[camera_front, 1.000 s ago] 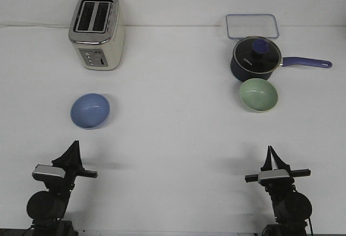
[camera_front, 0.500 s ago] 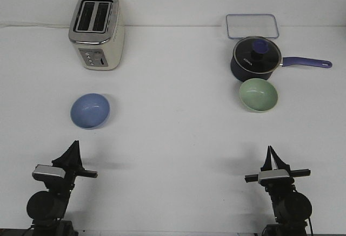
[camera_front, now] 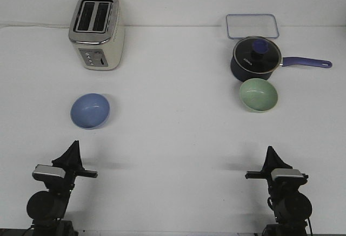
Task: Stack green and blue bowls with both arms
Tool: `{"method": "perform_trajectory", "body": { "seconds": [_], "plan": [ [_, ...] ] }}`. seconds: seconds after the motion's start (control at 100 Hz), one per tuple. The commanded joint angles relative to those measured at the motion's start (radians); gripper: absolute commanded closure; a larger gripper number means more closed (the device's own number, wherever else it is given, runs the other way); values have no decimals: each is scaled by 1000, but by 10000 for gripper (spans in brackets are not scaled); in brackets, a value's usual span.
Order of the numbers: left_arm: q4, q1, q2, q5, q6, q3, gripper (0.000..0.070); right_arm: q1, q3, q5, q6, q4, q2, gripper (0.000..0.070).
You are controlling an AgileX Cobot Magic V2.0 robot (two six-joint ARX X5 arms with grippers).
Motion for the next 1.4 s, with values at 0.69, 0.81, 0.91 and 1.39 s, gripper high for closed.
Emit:
{"method": "perform_trajectory", "body": {
  "seconds": [0.69,0.81,0.91,1.39],
  "plan": [
    [10,1,-1,-2,5,-19,686,-31,799,-1,155,-410,830,159],
    [10,1,-1,-2,5,-19,686,-72,927,-10,148,-429,1024,160],
    [10,1,-1,-2,5,-19,686,-109,1032,-39,107,-451,1185,161],
    [10,1,-1,-2,5,-19,686,-185,1327,-39,39,-528,1702,162]
  ]
}}
